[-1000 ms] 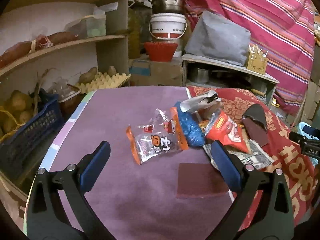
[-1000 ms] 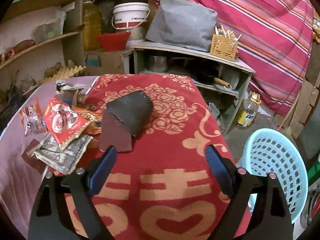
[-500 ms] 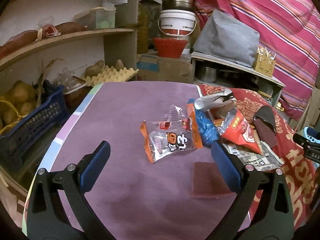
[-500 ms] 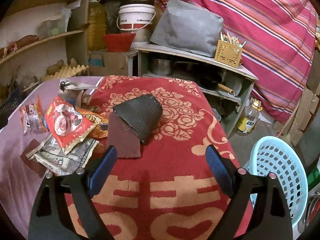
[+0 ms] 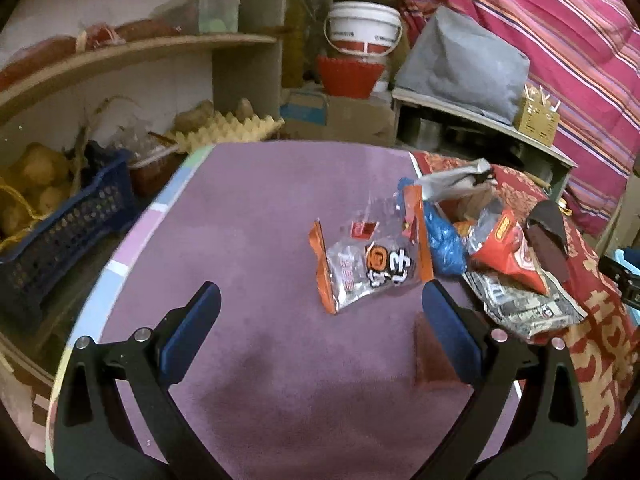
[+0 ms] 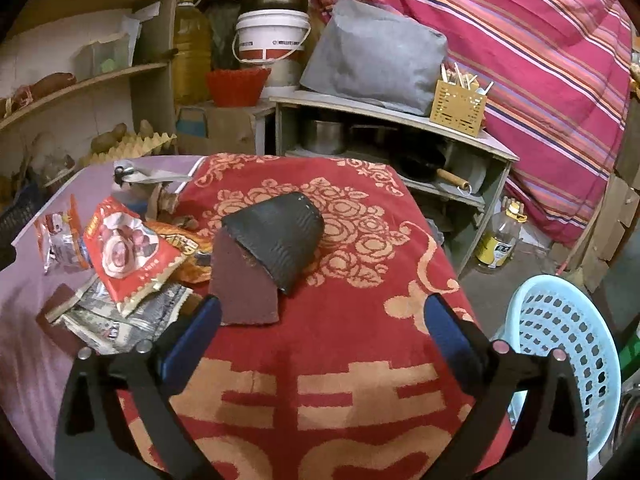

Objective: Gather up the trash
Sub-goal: 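Grasp the orange-and-clear bag with the left gripper while the right gripper grasps the red snack bag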

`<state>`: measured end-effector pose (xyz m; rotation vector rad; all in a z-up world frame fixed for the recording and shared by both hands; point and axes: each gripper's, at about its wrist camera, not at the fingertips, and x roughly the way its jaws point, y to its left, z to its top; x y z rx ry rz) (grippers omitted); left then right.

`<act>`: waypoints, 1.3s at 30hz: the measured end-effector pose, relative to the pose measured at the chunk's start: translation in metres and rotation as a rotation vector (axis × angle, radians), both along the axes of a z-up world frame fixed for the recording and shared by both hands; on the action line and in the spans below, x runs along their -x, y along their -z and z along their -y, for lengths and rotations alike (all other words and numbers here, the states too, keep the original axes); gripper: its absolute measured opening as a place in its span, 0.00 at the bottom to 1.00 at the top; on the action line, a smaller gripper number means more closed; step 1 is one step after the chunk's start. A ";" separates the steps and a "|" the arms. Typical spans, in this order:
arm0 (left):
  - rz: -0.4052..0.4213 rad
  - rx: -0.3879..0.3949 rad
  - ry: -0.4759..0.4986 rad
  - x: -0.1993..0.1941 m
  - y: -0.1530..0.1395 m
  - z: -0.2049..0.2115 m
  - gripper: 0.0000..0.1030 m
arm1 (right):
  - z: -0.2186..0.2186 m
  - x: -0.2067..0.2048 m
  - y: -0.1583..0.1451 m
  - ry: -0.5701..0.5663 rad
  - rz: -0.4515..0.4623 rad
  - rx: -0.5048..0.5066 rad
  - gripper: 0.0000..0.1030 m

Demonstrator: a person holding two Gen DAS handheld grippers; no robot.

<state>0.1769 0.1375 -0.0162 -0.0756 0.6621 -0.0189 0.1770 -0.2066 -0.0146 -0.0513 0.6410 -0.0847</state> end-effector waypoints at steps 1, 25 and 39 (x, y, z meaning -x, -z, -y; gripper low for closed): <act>-0.006 0.006 0.003 -0.002 0.001 -0.001 0.95 | 0.002 -0.001 0.000 0.002 -0.001 -0.012 0.96; -0.131 0.030 0.078 -0.078 0.025 0.045 0.21 | -0.005 -0.014 0.014 -0.016 -0.082 -0.015 0.96; -0.066 0.019 0.026 -0.032 0.000 0.013 0.17 | -0.067 -0.001 0.002 -0.154 -0.046 0.006 0.96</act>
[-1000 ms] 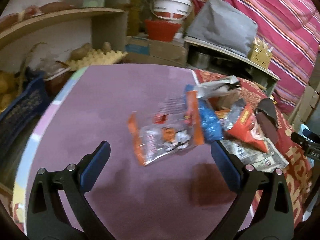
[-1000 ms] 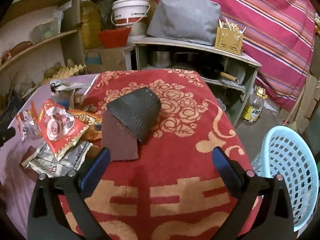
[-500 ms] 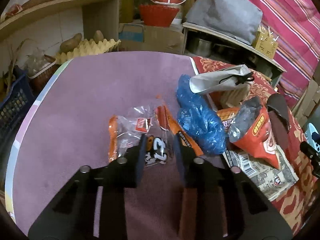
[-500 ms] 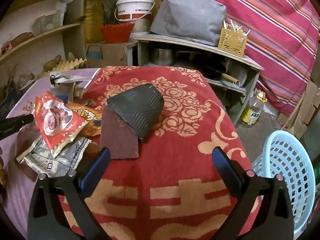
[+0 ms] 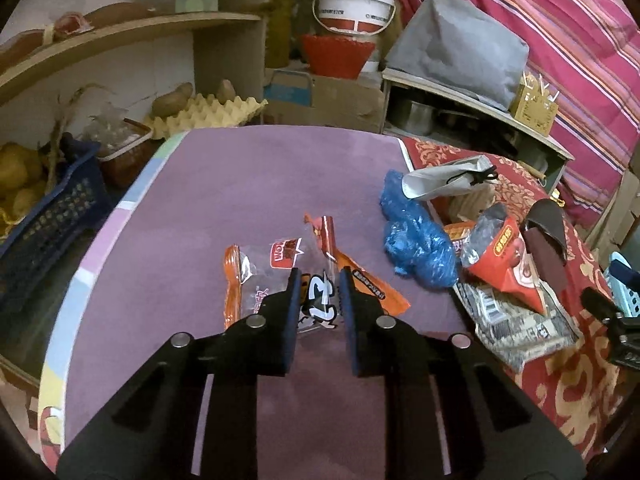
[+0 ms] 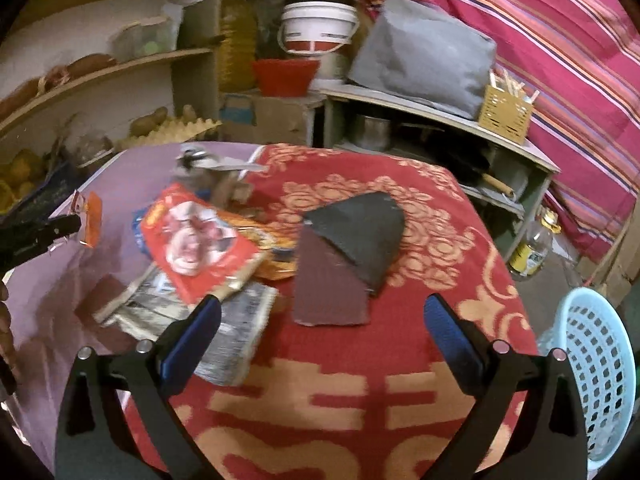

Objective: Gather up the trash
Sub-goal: 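Grasp the orange-and-clear bag with the left gripper while the right gripper grasps the red snack bag, then carry the orange bag and red snack bag over the blue basket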

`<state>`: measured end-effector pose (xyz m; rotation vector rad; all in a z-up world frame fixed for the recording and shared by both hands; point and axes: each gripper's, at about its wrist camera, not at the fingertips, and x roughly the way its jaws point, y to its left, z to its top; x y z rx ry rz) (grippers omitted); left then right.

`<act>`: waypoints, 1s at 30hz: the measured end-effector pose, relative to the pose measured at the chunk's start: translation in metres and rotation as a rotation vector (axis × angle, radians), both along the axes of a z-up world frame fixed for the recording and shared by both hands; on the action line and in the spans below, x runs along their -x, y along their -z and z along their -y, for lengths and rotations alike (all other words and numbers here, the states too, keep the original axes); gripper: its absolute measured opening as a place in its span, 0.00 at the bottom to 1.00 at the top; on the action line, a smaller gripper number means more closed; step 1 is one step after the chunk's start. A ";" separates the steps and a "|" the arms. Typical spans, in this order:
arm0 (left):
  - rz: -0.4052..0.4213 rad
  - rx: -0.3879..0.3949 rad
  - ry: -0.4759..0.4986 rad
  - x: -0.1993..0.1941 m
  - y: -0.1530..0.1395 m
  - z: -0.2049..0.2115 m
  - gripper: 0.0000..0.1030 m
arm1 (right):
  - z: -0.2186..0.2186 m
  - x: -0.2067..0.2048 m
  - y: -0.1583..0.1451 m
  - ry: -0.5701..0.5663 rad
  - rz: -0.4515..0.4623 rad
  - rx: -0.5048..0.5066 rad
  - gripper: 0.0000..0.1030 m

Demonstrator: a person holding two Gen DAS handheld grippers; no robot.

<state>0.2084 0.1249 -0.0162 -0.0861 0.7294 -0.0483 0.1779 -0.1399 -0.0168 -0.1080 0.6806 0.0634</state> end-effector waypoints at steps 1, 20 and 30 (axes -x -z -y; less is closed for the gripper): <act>0.005 0.006 -0.007 0.004 -0.002 -0.004 0.17 | -0.006 -0.001 0.000 -0.006 -0.001 0.007 0.96; 0.032 0.040 -0.065 0.021 -0.010 -0.053 0.17 | -0.090 -0.038 0.027 -0.062 -0.112 0.148 0.80; 0.036 0.044 -0.066 0.018 -0.011 -0.047 0.17 | -0.096 -0.043 0.028 -0.148 -0.105 0.170 0.30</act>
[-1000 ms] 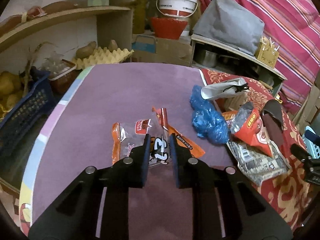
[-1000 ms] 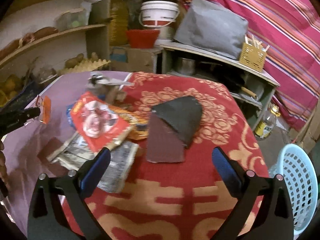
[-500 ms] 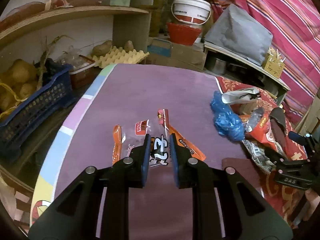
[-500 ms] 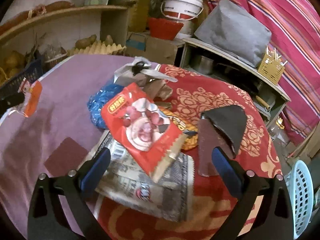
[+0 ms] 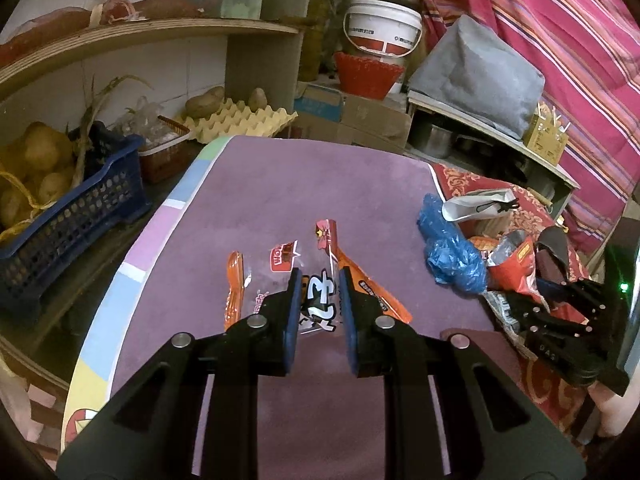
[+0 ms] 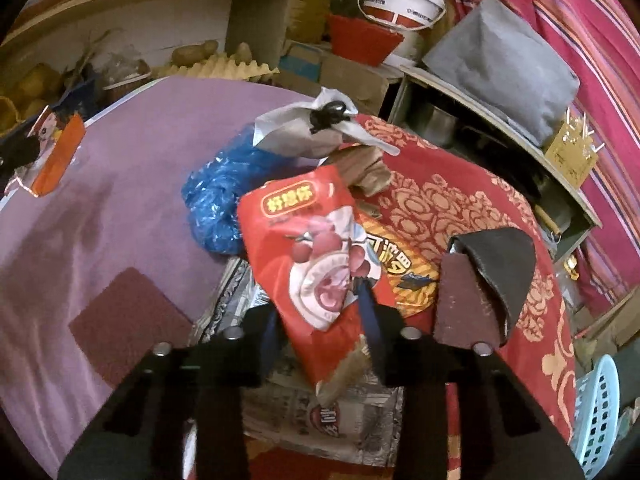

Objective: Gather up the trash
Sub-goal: 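Carry the orange bag and red snack bag over the blue basket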

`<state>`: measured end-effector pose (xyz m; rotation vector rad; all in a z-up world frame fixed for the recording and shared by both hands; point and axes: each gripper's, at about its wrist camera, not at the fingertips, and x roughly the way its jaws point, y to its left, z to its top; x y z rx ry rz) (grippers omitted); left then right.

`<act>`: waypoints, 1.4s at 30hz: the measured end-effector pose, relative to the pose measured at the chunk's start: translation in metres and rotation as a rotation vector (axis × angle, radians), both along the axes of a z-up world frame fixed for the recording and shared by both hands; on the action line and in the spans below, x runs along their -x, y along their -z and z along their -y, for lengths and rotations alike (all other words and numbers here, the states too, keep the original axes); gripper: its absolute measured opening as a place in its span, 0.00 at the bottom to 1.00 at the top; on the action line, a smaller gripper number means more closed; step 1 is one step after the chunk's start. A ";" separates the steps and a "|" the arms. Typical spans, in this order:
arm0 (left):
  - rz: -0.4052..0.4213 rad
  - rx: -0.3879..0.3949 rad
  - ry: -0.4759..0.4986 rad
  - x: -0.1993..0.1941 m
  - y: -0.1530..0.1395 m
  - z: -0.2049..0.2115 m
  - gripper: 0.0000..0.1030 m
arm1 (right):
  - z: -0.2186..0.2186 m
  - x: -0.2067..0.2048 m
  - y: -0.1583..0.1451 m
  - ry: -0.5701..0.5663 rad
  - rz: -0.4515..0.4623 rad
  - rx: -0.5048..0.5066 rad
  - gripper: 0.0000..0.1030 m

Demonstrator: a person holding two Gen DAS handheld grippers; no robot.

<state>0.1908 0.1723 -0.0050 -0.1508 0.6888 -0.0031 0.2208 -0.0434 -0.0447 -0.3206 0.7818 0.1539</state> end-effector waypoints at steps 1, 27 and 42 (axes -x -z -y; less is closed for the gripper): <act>0.000 -0.001 -0.001 0.000 0.000 0.001 0.16 | 0.001 0.001 -0.002 0.000 0.008 0.002 0.27; 0.084 -0.029 0.081 0.020 -0.029 0.073 0.15 | 0.143 0.058 -0.065 0.174 0.133 -0.086 0.24; 0.131 -0.033 0.217 0.030 -0.050 0.173 0.15 | 0.241 0.092 -0.082 0.311 0.169 -0.139 0.24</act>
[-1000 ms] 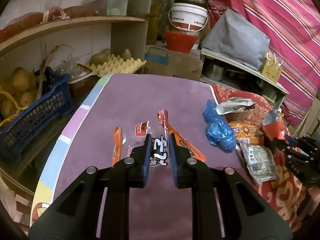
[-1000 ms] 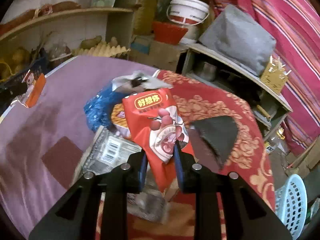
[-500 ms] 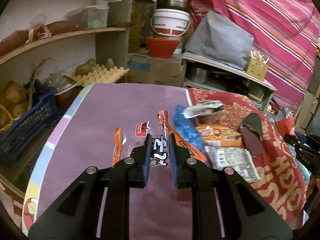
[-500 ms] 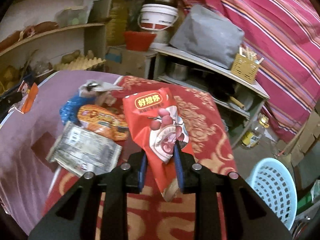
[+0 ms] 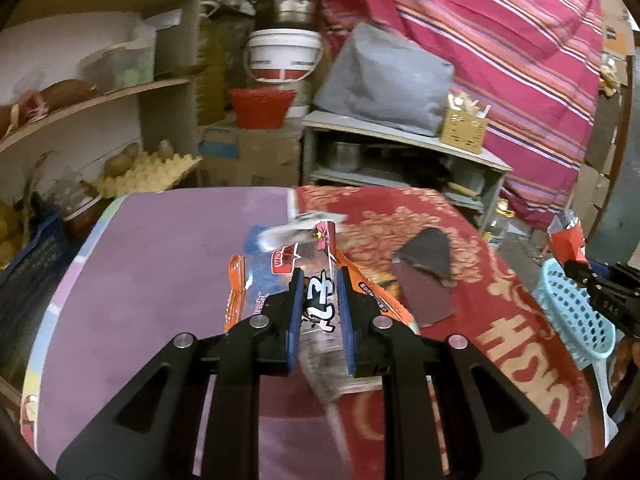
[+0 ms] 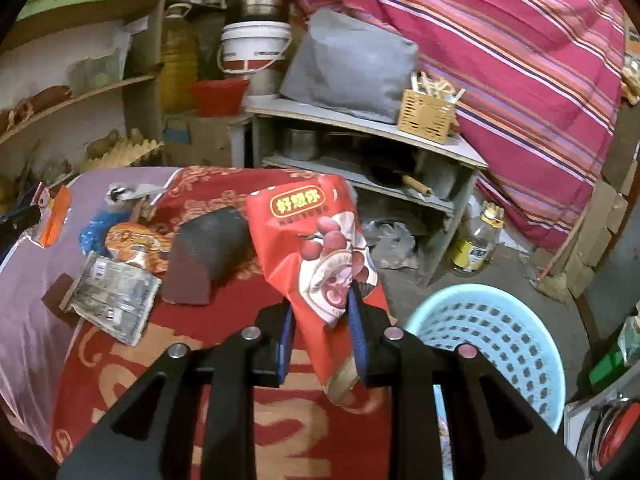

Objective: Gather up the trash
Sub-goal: 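Carry the orange bag and red snack bag over the blue basket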

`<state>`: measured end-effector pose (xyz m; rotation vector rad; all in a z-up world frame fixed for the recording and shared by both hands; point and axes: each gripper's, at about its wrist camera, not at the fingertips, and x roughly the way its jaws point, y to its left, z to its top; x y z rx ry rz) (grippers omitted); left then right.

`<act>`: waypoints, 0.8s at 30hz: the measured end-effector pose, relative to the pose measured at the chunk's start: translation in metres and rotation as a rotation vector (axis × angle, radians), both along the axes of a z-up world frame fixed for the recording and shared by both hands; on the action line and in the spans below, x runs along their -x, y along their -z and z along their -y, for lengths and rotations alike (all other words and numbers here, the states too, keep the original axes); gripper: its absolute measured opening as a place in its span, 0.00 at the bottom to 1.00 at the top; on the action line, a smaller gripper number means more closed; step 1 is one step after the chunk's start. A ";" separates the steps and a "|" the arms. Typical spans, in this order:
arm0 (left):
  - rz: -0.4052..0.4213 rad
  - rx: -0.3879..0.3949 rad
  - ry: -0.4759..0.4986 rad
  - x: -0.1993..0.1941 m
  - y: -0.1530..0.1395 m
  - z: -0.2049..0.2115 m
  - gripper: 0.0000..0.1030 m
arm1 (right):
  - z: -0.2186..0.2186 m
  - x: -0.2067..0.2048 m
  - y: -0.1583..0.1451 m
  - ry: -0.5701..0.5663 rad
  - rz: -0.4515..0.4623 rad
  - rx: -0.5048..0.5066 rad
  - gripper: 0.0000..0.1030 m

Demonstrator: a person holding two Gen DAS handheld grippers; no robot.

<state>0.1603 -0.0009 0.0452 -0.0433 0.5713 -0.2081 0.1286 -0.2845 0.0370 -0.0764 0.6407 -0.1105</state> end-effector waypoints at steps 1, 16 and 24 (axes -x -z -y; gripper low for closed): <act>0.001 0.002 0.010 0.000 -0.001 0.007 0.15 | 0.007 0.003 0.000 0.009 0.001 0.001 0.24; 0.009 0.025 0.229 0.006 0.003 0.149 0.15 | 0.129 0.050 0.010 0.162 -0.002 -0.080 0.24; 0.000 0.037 0.353 0.012 0.013 0.230 0.15 | 0.169 0.065 0.020 0.212 -0.012 -0.096 0.24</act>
